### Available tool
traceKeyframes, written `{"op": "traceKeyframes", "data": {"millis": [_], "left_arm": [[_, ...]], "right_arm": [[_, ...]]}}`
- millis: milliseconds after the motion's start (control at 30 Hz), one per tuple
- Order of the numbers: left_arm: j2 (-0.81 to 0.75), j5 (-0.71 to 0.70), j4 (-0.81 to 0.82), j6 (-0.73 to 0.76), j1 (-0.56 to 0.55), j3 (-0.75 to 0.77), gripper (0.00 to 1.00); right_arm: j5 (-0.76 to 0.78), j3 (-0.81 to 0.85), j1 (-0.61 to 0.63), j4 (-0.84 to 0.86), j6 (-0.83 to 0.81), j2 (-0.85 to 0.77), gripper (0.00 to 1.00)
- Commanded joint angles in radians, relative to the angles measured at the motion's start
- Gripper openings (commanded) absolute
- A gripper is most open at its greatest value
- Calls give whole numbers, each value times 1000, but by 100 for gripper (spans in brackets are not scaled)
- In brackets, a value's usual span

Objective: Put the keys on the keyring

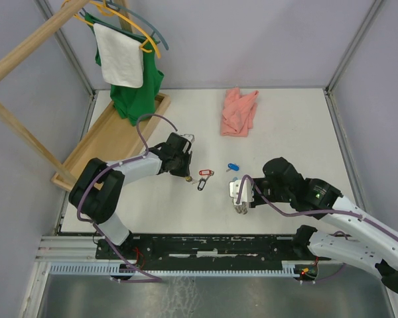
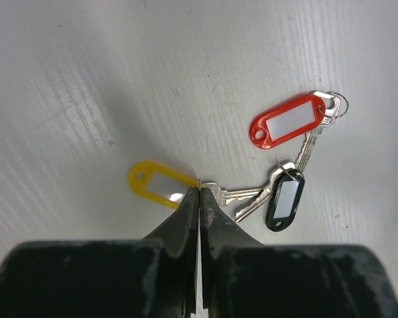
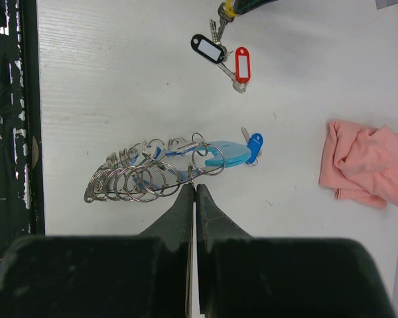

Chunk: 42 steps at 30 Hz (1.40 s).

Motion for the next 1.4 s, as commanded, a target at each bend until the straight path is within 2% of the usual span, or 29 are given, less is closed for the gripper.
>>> {"op": "traceKeyframes", "data": {"millis": [0,233,400,700,867,1000,1167,1367], "left_arm": [[-6,46,3,18,5,34,3],[-41,41,-6,35,1,19,3],[-176,-24,58,63,-40,-46,3],[-475,-151,292,107,-134,-324,3],[-655,-167,453,123,-190,-478,3],[-748,-192,495,115,-204,-568,3],[-772,-206,601,93,-206,-664,3],[-671,-254,817,102,-210,-744,3]], "right_arm": [[1,6,5,70,-7,-19,1],[0,6,5,71,-5,-25,1],[0,6,6,74,-4,-31,1],[-12,4,7,82,1,-47,1],[-16,3,7,83,3,-50,1],[-16,3,8,82,4,-53,1],[-20,2,8,87,4,-45,1],[-20,2,8,88,6,-41,1]]}}
